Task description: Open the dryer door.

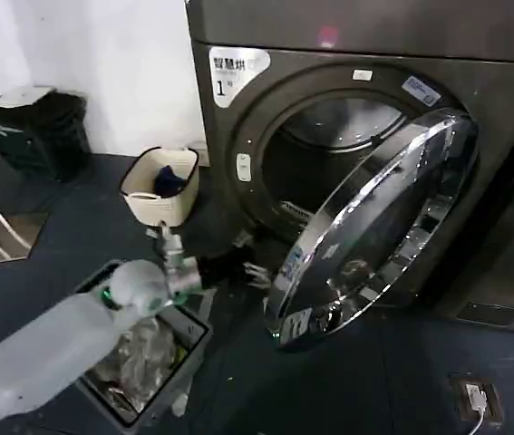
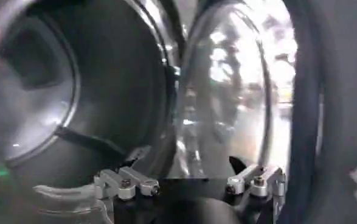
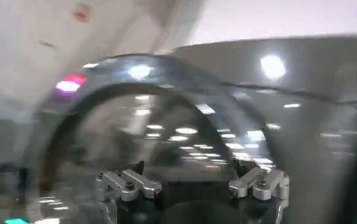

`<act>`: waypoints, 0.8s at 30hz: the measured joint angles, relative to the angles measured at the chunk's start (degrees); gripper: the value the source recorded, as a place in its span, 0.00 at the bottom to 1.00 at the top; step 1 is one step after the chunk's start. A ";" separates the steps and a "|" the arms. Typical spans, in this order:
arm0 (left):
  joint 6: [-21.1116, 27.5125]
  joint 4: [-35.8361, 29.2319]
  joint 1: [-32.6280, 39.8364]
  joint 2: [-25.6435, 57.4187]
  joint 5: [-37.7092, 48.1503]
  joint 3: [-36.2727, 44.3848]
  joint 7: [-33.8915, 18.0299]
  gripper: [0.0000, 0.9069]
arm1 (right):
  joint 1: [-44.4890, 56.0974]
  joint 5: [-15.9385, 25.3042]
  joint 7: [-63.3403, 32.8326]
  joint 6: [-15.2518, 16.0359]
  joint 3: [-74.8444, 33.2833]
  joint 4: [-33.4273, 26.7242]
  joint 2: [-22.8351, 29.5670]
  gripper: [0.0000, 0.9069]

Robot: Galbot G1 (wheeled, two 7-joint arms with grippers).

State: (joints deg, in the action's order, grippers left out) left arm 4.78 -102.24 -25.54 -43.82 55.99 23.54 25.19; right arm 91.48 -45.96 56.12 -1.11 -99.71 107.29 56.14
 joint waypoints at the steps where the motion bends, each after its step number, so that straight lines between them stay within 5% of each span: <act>1: 0.22 -0.38 0.03 -0.14 0.15 0.46 -0.06 1.00 | 0.81 0.11 -3.77 0.59 -1.68 0.42 0.45 1.00; 6: 0.47 -3.02 0.46 -1.26 -0.33 2.80 0.09 1.00 | 3.28 0.63 -21.26 4.89 -7.43 3.33 3.05 1.00; 11: 0.48 -4.67 1.77 -2.83 -0.67 5.48 0.10 1.00 | 4.07 6.31 -38.19 9.41 -10.45 4.45 5.28 1.00; 24: -0.61 1.24 8.36 -15.26 -3.23 14.36 -0.42 1.00 | 8.17 7.57 -57.15 10.84 -22.24 1.64 6.47 1.00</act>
State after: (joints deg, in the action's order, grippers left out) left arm 4.17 -101.00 -17.19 -59.09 52.76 37.90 24.77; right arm 99.65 -38.38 -1.03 9.72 -121.95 108.93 62.61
